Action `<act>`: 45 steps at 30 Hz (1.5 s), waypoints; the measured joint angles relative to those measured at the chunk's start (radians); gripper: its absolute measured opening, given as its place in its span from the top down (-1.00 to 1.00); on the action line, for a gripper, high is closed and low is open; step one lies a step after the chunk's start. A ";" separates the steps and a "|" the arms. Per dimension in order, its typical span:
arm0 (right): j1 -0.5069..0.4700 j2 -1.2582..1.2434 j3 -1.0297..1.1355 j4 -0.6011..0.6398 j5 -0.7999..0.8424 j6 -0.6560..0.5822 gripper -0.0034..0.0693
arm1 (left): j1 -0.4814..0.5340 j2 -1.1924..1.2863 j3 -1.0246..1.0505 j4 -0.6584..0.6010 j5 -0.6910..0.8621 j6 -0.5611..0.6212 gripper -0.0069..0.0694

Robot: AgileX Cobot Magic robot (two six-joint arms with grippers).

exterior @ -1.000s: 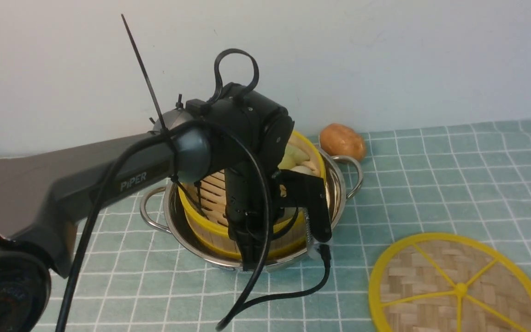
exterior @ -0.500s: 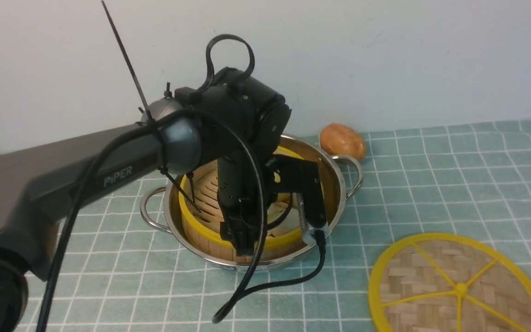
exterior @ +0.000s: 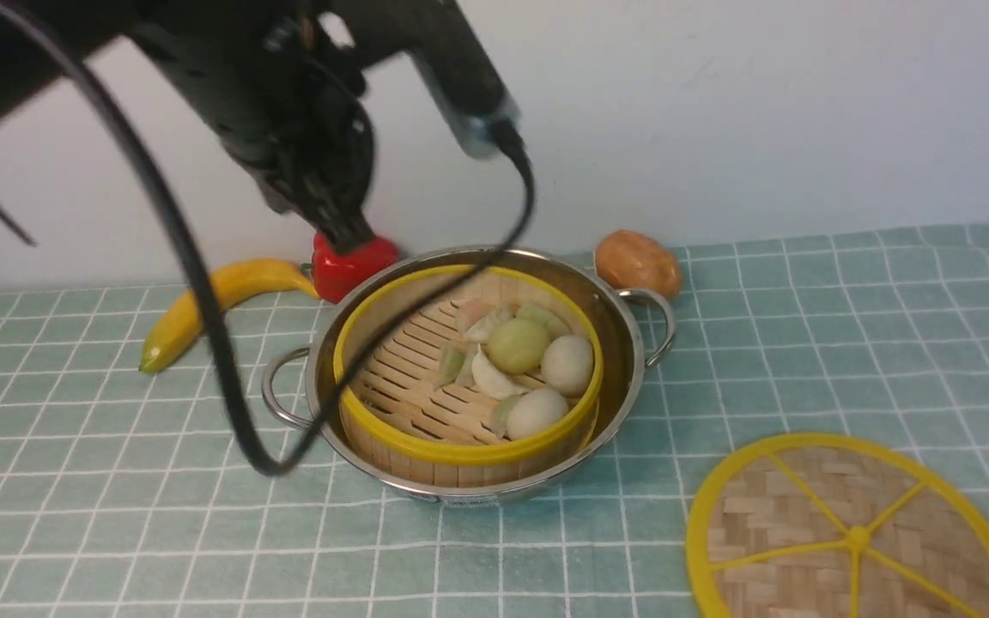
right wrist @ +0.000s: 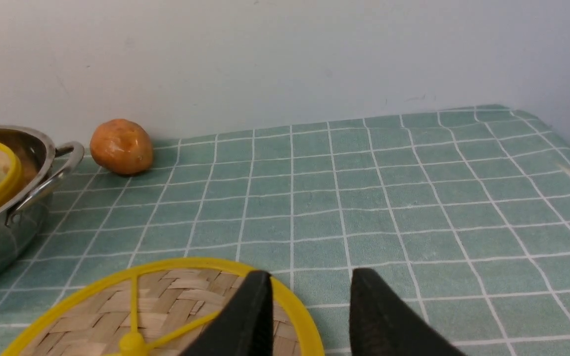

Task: Place the steamer in the pot on the blue tablecloth, and put the lid on the steamer.
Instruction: 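Move the gripper down to the bamboo steamer lid and grasp its center knob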

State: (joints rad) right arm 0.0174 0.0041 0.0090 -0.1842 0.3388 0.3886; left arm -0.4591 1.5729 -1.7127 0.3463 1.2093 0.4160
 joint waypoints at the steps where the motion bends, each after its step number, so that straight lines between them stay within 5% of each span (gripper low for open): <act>1: 0.000 0.000 0.000 0.000 0.000 0.000 0.24 | 0.057 -0.037 0.000 -0.008 0.001 -0.055 0.70; 8: 0.000 0.000 0.000 0.000 0.000 0.000 0.24 | 0.249 -0.169 0.000 -0.040 -0.075 -0.287 0.88; 20: 0.000 0.000 0.000 0.000 0.000 0.000 0.24 | 0.344 -0.167 0.000 -0.040 -0.097 -0.308 0.87; 26: 0.000 0.000 0.000 0.000 0.000 0.000 0.24 | 0.345 -0.300 0.140 -0.094 -0.261 -0.319 0.85; 34: 0.000 0.000 0.000 0.000 0.000 0.000 0.24 | 0.396 -0.836 0.812 -0.130 -0.787 -0.330 0.84; 40: 0.000 0.000 0.000 0.000 0.000 0.000 0.24 | 0.459 -1.149 1.294 -0.149 -0.871 -0.416 0.84; 45: 0.000 0.000 0.000 0.000 0.000 0.000 0.24 | 0.464 -1.291 1.491 -0.148 -0.872 -0.469 0.81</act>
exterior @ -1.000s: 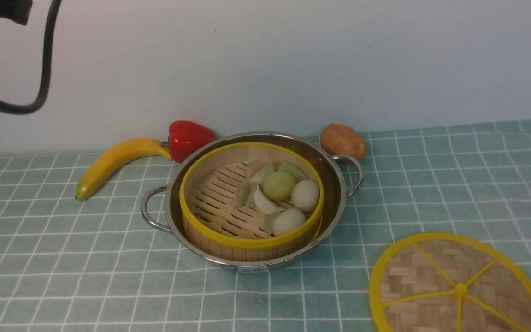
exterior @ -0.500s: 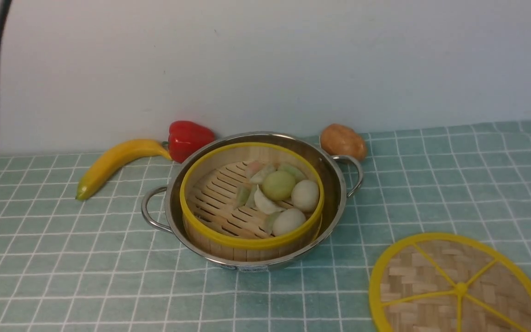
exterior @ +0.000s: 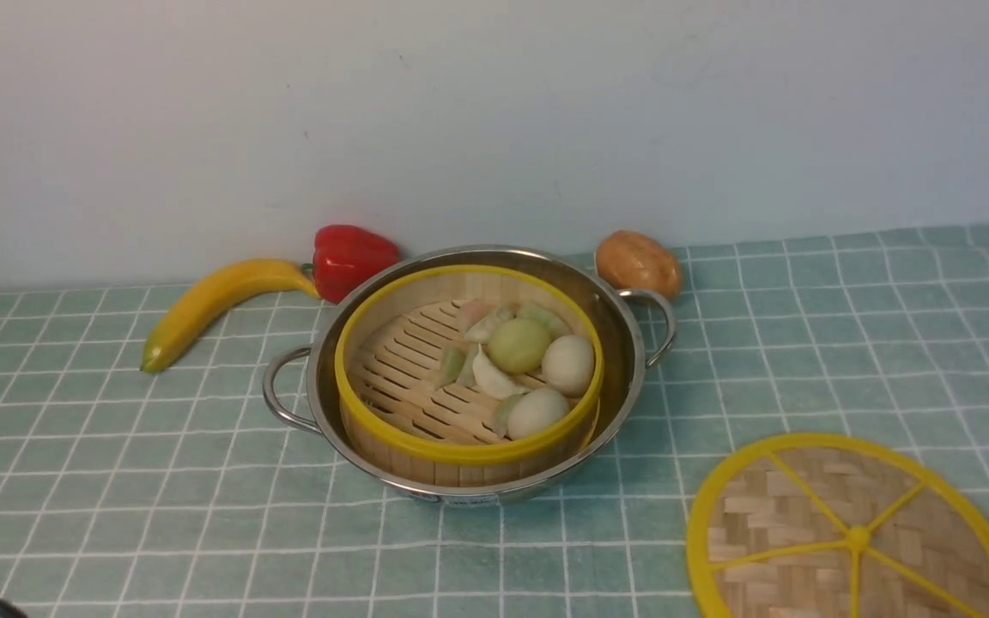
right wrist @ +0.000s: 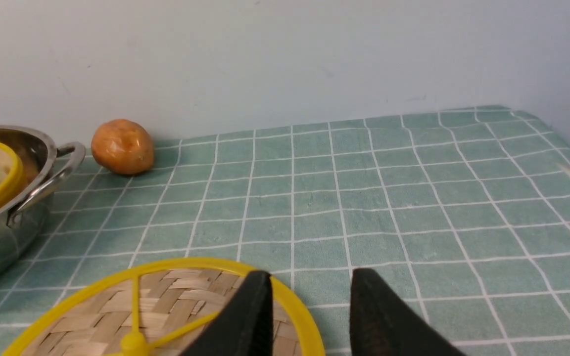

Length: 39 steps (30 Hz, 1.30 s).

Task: Place the steamer in the pot on the blue tablecloth, and put the lid on the steamer.
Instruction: 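Move the gripper down to the bamboo steamer lid and grasp its center knob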

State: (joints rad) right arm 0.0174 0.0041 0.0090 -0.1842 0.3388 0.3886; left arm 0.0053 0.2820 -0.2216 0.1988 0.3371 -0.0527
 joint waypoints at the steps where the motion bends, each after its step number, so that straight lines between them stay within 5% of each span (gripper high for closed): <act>1: 0.000 0.000 0.000 0.000 0.000 0.000 0.24 | 0.000 -0.006 0.006 0.001 0.000 0.000 0.81; 10: 0.000 0.000 0.000 0.000 0.000 0.000 0.24 | 0.000 -0.259 0.108 0.038 0.109 -0.074 0.78; 29: 0.000 0.000 0.000 0.000 -0.001 0.000 0.24 | -0.021 -0.282 0.138 0.064 0.114 -0.147 0.73; 39: 0.000 0.000 0.000 0.000 -0.001 0.000 0.24 | -0.021 -0.282 0.227 -0.199 0.050 0.091 0.68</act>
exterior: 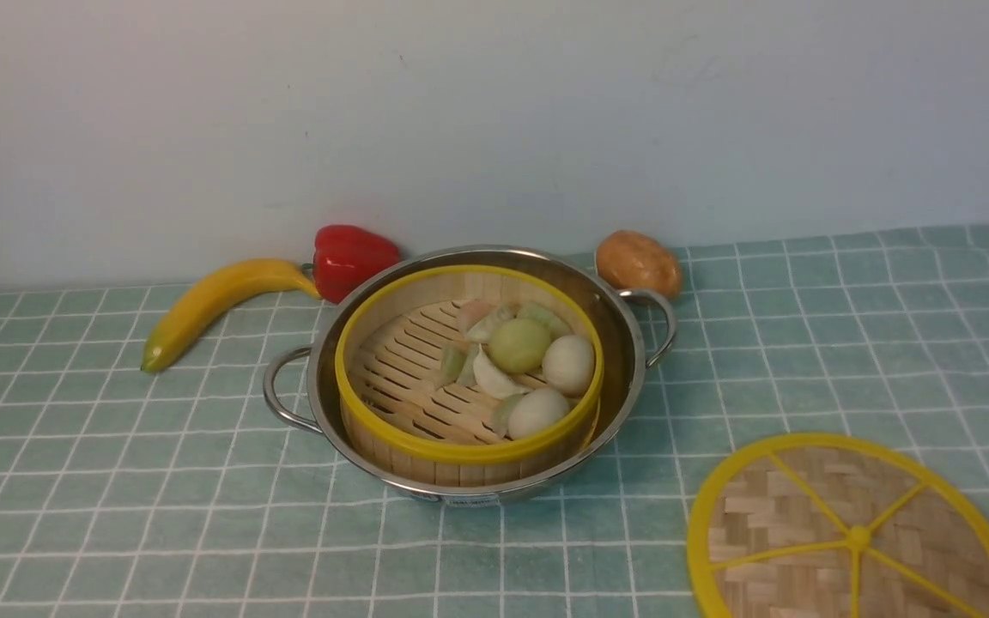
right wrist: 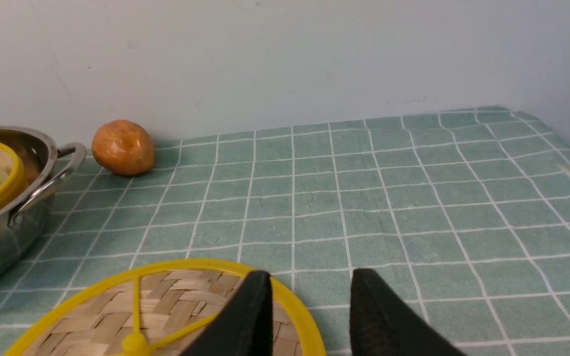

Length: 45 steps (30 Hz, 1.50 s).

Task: Place the steamer in the pot on the blue tablecloth, and put the lid on the steamer.
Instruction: 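Move the gripper down to the bamboo steamer lid and grasp its center knob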

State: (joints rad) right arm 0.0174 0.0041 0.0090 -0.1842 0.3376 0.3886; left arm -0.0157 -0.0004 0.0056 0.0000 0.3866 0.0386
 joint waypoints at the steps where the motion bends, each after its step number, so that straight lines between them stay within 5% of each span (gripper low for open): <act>1: 0.000 0.000 0.000 0.000 0.000 0.000 0.24 | 0.000 0.000 0.001 0.000 -0.009 0.005 0.68; 38: 0.000 0.000 0.000 -0.009 -0.001 0.004 0.24 | 0.000 0.000 0.001 -0.009 -0.048 0.052 0.51; 45: 0.000 -0.002 -0.155 0.092 0.062 0.009 0.24 | 0.000 0.000 0.001 -0.009 -0.048 0.052 0.51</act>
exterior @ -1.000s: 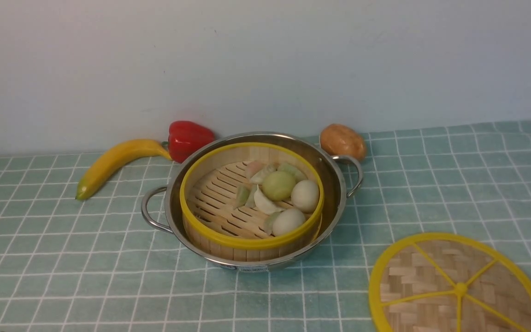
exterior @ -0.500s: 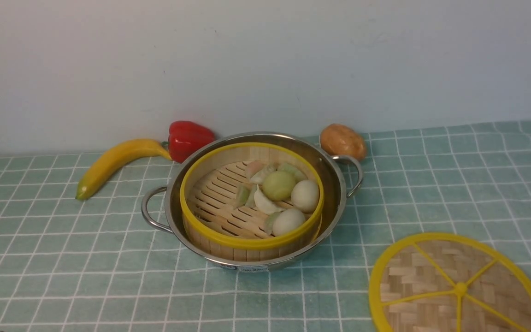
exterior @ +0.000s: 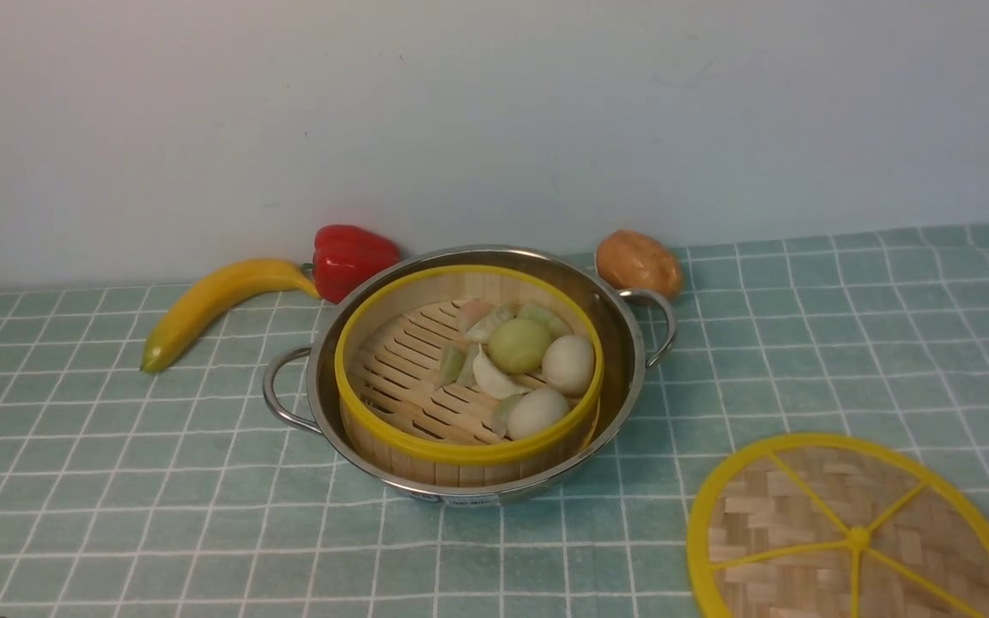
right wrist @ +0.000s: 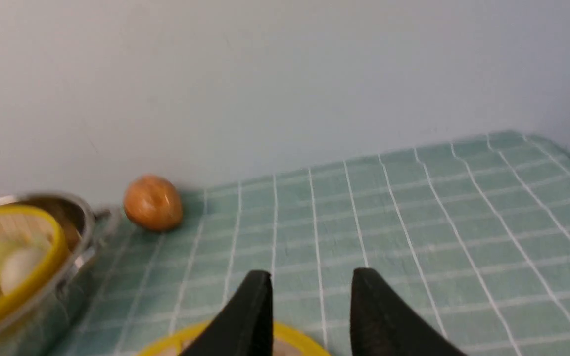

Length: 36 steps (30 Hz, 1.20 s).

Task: Place the steamer in the pot on the blue tablecloth, and put the lid on the steamer.
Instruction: 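Move the gripper down to the bamboo steamer lid and grasp its center knob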

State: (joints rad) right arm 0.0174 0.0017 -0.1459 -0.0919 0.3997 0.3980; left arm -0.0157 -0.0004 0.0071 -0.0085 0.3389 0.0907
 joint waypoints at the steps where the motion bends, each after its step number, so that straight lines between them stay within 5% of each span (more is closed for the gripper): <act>1: 0.000 0.000 -0.068 0.024 0.035 -0.015 0.24 | 0.000 0.000 0.000 0.000 0.000 0.000 0.51; 7: 0.000 -0.002 -0.275 0.082 0.152 -0.069 0.24 | 0.000 0.000 0.000 0.000 0.000 0.000 0.50; 18: 0.000 0.003 -0.304 0.295 0.090 -0.032 0.24 | 0.000 0.000 0.000 0.000 0.000 0.000 0.46; 28: 0.031 0.349 -0.434 0.435 0.529 -0.485 0.24 | 0.000 0.000 0.000 0.000 0.000 0.000 0.40; 36: 0.032 0.844 -0.618 0.528 0.616 -0.856 0.24 | 0.000 0.000 0.000 0.000 0.000 0.000 0.37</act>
State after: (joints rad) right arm 0.0494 0.8460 -0.7640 0.4358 1.0161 -0.4579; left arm -0.0157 -0.0004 0.0071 -0.0085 0.3389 0.0907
